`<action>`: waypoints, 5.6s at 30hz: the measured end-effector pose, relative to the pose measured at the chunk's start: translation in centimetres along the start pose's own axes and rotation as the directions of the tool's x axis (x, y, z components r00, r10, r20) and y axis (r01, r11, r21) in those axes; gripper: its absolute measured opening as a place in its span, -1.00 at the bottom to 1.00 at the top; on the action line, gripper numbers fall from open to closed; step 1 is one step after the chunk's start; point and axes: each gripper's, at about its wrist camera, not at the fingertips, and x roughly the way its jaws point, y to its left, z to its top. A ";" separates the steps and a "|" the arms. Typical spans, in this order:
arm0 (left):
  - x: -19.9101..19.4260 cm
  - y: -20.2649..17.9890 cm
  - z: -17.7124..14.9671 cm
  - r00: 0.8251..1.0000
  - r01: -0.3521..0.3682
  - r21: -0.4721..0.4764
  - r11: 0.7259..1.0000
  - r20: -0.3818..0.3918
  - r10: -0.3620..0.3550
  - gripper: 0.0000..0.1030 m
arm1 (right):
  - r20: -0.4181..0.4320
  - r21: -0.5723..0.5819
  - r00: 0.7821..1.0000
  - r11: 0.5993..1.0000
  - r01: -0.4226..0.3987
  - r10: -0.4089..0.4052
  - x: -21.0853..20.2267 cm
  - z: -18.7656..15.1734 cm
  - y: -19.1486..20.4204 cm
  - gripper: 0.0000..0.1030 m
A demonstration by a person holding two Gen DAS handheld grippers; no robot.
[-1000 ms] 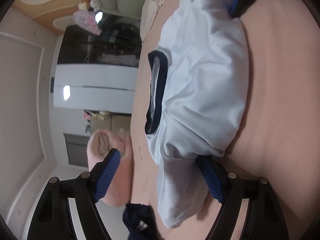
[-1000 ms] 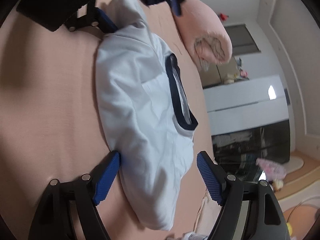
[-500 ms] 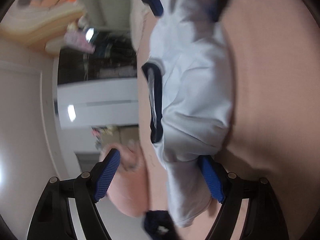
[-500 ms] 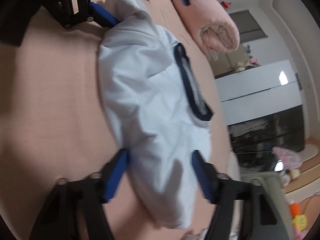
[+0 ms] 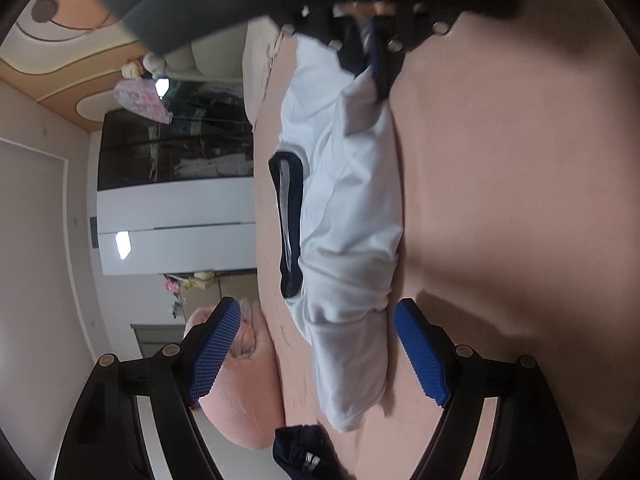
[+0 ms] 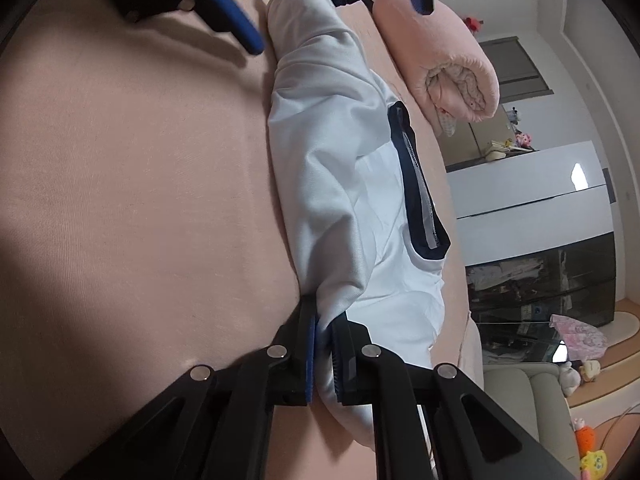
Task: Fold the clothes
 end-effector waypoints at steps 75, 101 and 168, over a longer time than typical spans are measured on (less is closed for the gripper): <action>6.5 0.7 1.8 0.993 0.063 -0.064 0.996 -0.095 -0.069 -0.59 | -0.008 0.089 1.000 0.996 -0.001 0.002 -1.4 -0.3 -6.0 -0.81; 7.5 2.3 1.4 0.996 -0.009 -0.066 0.998 -0.090 0.003 -0.53 | -0.063 -0.148 0.984 0.977 0.155 -0.166 -0.1 -0.2 -0.3 0.30; 7.4 -2.3 -3.4 0.981 0.101 0.141 0.985 -0.181 -0.075 -0.85 | -0.155 -0.213 0.917 0.919 0.333 -0.368 4.0 0.2 2.4 -0.64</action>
